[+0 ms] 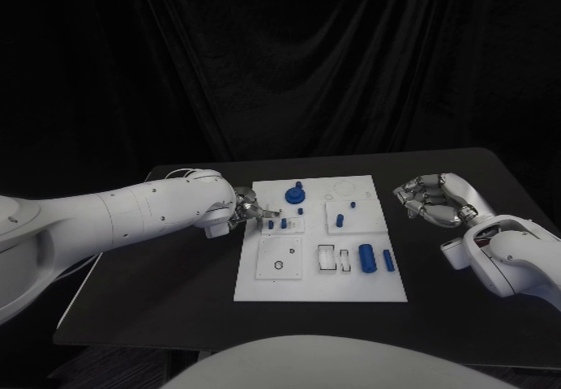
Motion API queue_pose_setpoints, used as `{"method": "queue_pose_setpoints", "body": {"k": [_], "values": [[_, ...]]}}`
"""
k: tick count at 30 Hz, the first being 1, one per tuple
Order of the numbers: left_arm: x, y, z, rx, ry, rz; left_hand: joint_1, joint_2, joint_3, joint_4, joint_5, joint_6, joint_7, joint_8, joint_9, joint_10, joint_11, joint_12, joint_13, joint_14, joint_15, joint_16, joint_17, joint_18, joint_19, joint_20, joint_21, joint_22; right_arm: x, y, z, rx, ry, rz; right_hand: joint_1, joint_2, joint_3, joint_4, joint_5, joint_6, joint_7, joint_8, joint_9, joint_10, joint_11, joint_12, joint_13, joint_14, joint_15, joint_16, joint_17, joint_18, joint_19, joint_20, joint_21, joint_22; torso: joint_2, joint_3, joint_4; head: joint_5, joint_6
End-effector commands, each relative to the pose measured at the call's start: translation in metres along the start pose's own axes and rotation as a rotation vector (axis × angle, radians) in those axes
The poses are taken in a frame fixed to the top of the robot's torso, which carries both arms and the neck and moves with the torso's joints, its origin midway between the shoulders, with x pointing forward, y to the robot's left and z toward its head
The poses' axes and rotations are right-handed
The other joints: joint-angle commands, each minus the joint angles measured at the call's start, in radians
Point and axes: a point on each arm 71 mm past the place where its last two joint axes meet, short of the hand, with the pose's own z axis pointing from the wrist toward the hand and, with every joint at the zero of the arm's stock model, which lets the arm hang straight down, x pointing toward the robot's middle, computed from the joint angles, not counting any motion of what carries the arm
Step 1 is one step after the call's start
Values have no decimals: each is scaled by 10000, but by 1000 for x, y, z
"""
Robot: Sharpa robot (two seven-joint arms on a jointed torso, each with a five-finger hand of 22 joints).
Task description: Assemble the parts on the task board
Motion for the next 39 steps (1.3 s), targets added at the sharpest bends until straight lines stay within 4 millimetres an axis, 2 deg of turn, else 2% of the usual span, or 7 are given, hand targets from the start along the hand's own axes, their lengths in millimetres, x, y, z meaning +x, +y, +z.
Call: {"method": "queue_pose_setpoints", "body": {"k": [1, 10, 13, 16, 23, 30, 39], "values": [[-19, -14, -13, 2785, -2776, -260, 313, 38, -297, 5, 110, -251, 28, 242, 261, 1041, -83, -4, 2632, 1039, -64, 27, 2635, 118, -188, -30, -244, 1555, 0, -1, -1, 115, 42, -13, 122, -5, 41, 17, 17, -82, 19, 40, -16, -77, -7, -38, -12, 8, 5, 52, -13, 74, 59, 3, 44, 240, -5, -2, -1, 228, 0], [-39, 9, -58, 5501, -5699, -1351, 1883, 290, -1214, -14, 1007, -2175, 451, 838, 577, -495, 326, -1693, 1738, -214, 307, -681, 1125, 464, -1841, 269, -2220, 1037, -18, 13, 11, 4, -264, -208, 84, -88, -16, 57, -23, -95, 29, 49, -22, -139, 13, -100, -82, -50, 24, 51, -65, 66, 20, 14, 39, 237, -8, -7, -16, 537, 0], [-40, 14, -70, 6209, -6078, -1663, 2575, 445, -1426, -4, 1338, -2202, 536, 1082, 257, -2222, 463, -3410, 833, -1940, 474, -1677, -529, 742, -3450, 405, -4014, 585, -21, 23, 18, -139, -237, -354, 87, -107, -26, 61, -58, -106, 34, 53, -26, -190, 25, -172, -140, -81, 35, 54, -95, 64, -5, 21, 34, 236, -25, -15, -25, 599, 0], [-40, 17, -83, 7074, -6268, -2088, 3434, 530, -1597, -49, 1699, -2497, 792, 904, -470, -6522, 794, -7607, -1500, -6665, 866, -4757, -4410, 850, -5781, 666, -6572, -157, -22, 37, 28, -386, 46, -810, 120, -148, -66, 61, -284, -129, 53, 72, -36, -262, 57, -407, -327, -122, 64, 91, -169, 64, -48, 41, 33, 235, -34, -70, -17, 701, 0], [-35, 17, -107, 8824, -6092, -3583, 4978, 749, -1931, 2, 2547, -2232, 1203, 364, -2775, -8714, 1537, -10268, -4379, -9663, 1881, -8561, -7286, 550, -8113, 1307, -9871, -2125, -18, 77, 55, -747, 1178, -2128, 585, -373, -162, -30, -959, -361, 216, -44, -156, -471, 240, -1373, -975, -165, 169, 218, -370, 52, -74, 105, 131, 255, 19, -241, 105, 855, 0], [-30, 8, -116, 10062, -5734, -4433, 6247, 809, -2018, -27, 3419, -2319, 1145, -540, -5087, -9101, 1548, -11476, -7391, -9790, 1926, -10122, -9588, 829, -8184, 1647, -11520, -3855, -14, 109, 72, -1056, 2358, -3616, 960, -443, -207, -129, -1217, -548, 312, -322, -378, -462, 331, -1930, -1400, -57, 207, 341, -526, 68, -11, 135, 318, 271, 178, -573, 287, 869, 0], [-35, 10, -110, 10365, -5533, -4547, 7059, 726, -1705, -71, 3774, -2218, 1105, -983, -6733, -9481, 1532, -11730, -9389, -9145, 2332, -9934, -10581, 820, -7348, 2015, -11615, -4278, -5, 116, 73, -793, 3730, -4332, 1160, -437, -241, -203, -1438, -616, 281, -480, -505, -417, 323, -2176, -1597, -36, 190, 320, -667, 70, -20, 124, 443, 272, 550, -939, 488, 728, 0]]}}
